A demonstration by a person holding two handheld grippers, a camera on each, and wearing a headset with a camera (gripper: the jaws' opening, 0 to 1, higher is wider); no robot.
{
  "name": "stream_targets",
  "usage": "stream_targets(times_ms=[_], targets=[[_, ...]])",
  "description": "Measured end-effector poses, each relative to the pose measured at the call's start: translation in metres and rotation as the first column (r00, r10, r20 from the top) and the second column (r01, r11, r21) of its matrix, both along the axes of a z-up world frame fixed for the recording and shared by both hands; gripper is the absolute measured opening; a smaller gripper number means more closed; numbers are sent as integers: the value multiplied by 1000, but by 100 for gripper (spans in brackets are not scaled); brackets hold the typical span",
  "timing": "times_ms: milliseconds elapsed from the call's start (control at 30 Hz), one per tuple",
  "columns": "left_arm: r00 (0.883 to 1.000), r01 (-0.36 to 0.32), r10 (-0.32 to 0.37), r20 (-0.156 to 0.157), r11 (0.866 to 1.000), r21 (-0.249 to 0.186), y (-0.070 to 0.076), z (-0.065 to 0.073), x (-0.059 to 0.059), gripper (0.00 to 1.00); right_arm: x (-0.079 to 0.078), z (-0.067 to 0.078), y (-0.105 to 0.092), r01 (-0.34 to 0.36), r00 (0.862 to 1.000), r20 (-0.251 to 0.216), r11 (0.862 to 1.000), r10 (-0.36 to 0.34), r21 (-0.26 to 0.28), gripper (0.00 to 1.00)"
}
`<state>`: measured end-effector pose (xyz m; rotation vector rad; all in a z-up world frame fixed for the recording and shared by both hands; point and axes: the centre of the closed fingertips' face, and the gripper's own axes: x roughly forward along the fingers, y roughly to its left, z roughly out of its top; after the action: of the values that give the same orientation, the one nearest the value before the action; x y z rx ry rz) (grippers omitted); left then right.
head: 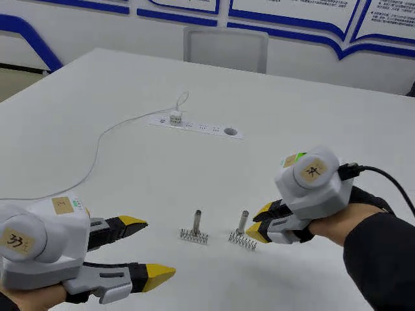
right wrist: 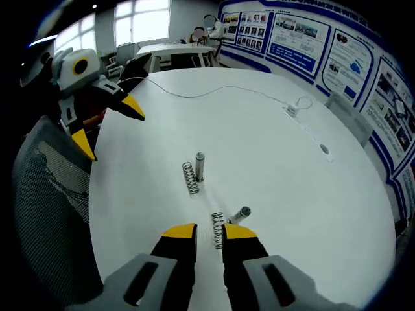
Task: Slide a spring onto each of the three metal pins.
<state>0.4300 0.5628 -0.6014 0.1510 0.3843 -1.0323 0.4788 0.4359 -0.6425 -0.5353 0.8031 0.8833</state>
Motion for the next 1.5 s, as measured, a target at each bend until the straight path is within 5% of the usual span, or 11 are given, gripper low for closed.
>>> stream_targets(times_ms=[333,700,900,1067,1300,1400,1500], targets=[[1000,-20,20,-2,1000,-6,4,-3,2,57,8,-23,4,-46,999,24,993,49,-104,16],[999,-32,32,-13,999,-1,8,-8,0,57,11,-34,-1,-16,1000,-3,994,16,-108,18],[999,-31,31,-12,1000,2,8,-7,-2,57,0,-36,1,-16,998,-66,995,9,-94,16],[999,-30,30,-13,1000,1,7,-7,-2,56,-3,-37,7,-60,997,-59,992,54,-108,16],[999,-42,42,-15,999,-6,10,-6,-3,56,-8,-42,8,-234,972,-66,944,224,-232,16],[999,-43,43,-15,999,-7,10,-6,-3,56,-12,-45,10,-305,952,-96,914,290,-267,16],[999,-44,44,-15,999,-9,10,-6,-3,56,-13,-48,8,-379,925,-120,865,359,-330,16]])
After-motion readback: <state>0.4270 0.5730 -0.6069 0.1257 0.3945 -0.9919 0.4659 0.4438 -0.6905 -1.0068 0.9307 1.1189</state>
